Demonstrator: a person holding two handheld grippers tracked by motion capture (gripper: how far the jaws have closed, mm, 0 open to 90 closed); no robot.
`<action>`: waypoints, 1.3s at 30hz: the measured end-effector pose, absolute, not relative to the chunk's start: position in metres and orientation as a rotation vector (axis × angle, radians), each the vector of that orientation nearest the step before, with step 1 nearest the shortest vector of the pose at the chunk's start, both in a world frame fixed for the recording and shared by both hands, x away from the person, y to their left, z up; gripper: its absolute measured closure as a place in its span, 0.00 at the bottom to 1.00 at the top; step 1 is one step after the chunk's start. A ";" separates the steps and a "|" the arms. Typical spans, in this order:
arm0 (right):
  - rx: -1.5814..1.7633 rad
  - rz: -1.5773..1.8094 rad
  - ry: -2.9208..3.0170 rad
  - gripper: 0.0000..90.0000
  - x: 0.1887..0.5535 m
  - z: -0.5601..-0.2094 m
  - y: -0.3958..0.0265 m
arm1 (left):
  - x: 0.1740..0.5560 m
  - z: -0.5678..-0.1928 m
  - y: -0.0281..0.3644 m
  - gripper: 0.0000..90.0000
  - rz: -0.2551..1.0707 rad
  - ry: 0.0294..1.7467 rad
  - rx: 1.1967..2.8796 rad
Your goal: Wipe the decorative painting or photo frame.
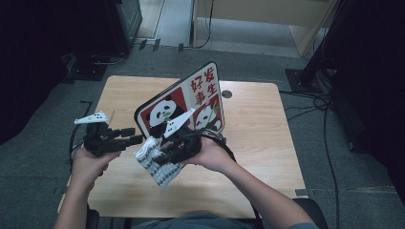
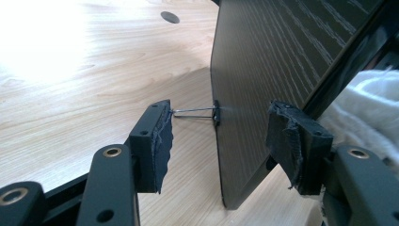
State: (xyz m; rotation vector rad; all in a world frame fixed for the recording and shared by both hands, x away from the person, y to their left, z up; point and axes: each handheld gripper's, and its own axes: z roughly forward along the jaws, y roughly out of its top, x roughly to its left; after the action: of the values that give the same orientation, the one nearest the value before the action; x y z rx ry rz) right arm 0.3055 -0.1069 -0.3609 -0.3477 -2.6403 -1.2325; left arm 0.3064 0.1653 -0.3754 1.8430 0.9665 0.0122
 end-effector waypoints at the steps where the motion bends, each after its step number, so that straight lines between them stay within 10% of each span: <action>1: -0.344 -1.230 -2.640 0.83 0.306 -0.359 -0.105 | 0.306 -0.375 0.167 0.46 0.008 0.965 1.843; 39: -0.259 -1.359 -2.619 0.82 0.334 -0.277 -0.058 | 0.284 -0.370 0.201 0.45 0.087 1.052 1.774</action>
State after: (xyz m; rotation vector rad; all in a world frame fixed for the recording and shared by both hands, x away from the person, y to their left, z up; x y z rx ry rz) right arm 0.3338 -0.0580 -0.2770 -0.2589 -2.6194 -1.3589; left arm 0.2843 0.2013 -0.3697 1.7741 1.0521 0.0868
